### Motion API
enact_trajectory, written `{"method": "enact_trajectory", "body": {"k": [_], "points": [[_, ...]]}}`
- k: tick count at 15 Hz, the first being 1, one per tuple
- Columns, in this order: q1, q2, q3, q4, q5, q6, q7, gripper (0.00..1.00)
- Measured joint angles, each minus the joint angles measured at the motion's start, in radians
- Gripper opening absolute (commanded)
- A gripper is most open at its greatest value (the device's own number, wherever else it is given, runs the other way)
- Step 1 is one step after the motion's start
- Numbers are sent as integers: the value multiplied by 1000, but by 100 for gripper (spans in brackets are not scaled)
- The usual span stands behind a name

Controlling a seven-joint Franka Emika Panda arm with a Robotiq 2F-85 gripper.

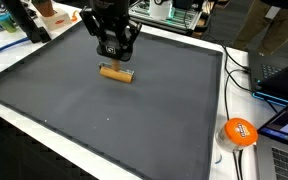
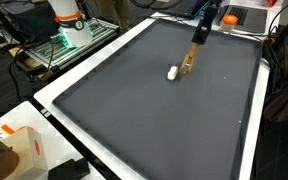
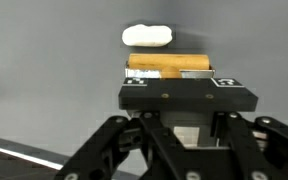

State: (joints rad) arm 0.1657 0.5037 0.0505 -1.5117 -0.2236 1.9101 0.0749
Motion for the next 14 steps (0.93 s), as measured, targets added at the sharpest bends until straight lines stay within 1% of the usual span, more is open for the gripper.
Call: {"method": "enact_trajectory", "body": {"k": [7,11,14], "points": [[-32,86,-3,160,45,-113,-58,22],[-62,144,-6,252,92,-160,-63,22],[-76,194,-9,312,107,-187,-63,22]]}}
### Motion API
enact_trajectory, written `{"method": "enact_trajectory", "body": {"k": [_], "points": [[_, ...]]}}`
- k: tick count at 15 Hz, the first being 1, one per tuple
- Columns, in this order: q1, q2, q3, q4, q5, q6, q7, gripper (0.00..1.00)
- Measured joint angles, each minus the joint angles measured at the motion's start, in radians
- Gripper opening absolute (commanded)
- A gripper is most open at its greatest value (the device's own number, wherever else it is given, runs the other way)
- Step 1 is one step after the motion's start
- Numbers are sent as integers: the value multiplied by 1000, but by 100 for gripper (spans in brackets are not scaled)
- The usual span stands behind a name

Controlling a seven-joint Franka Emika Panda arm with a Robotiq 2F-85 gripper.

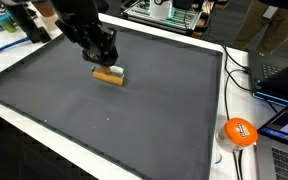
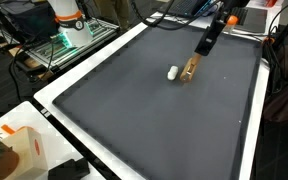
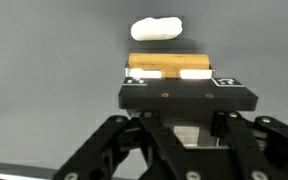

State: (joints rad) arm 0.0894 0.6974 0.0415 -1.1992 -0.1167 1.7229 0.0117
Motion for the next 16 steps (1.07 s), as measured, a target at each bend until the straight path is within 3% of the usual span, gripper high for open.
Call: {"method": "enact_trajectory", "body": {"k": [11,12,14,15,16], "points": [[-4,176,-11,270,2,-186,-7,22],[-2,191,-11,294,2,-197,-7,47],[-1,200,-11,302,2,-197,-7,47],[-1,200,-11,302,2,-197,-7,22],[-1,200,-11,302,2,-197,-7,22]]}}
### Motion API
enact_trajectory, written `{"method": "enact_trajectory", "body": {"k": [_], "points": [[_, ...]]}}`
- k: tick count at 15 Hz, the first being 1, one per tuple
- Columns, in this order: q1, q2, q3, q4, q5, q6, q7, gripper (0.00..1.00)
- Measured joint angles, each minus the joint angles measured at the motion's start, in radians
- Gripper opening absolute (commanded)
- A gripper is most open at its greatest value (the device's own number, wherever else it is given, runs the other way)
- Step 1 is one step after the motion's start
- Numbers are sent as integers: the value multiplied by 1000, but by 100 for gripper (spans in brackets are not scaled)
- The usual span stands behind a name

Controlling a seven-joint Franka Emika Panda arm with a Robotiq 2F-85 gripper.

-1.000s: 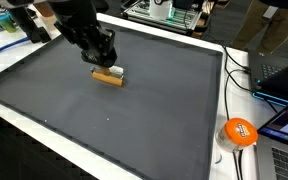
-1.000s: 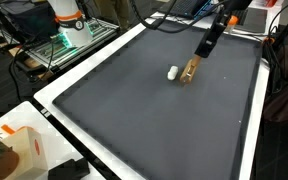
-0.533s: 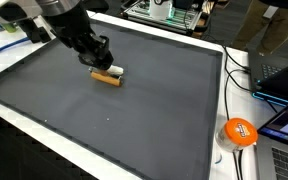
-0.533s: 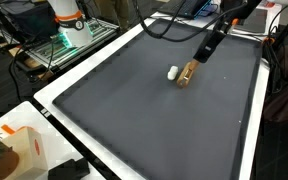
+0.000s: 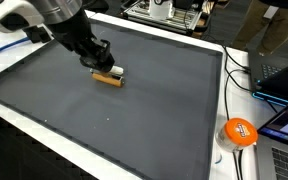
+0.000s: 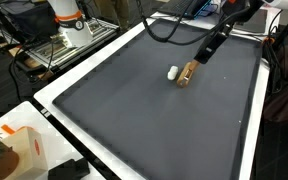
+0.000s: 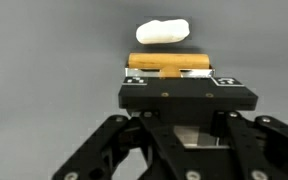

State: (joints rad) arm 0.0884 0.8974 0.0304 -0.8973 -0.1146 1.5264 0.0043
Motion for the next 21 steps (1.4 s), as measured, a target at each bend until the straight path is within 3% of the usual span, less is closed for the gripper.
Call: {"method": "enact_trajectory", "body": {"k": [6,10,11,13,14,21], "points": [[0,2,6,17,0,-28,-62,22],[0,29,13,88,4,-127,-111,22],[0,40,13,113,11,-156,-108,47],[0,45,13,119,11,-157,-108,47],[0,45,13,118,11,-157,-108,22],[7,72,13,141,11,-171,-65,22]]}}
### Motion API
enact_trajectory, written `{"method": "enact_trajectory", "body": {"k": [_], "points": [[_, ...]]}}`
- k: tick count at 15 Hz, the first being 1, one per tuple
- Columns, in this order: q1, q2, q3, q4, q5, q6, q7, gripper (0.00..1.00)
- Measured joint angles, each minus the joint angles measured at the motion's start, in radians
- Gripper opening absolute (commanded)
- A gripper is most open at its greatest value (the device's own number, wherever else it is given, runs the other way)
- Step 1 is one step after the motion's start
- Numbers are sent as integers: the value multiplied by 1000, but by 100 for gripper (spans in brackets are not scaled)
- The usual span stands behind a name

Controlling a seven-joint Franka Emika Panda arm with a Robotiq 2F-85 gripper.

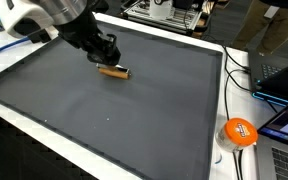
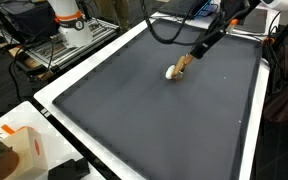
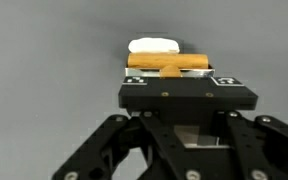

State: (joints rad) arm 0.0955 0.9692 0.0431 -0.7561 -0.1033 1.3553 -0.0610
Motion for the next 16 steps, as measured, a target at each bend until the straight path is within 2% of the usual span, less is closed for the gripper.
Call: {"method": "enact_trajectory", "body": {"k": [16], "points": [[41,81,1,144,6,-71,201,22]]}}
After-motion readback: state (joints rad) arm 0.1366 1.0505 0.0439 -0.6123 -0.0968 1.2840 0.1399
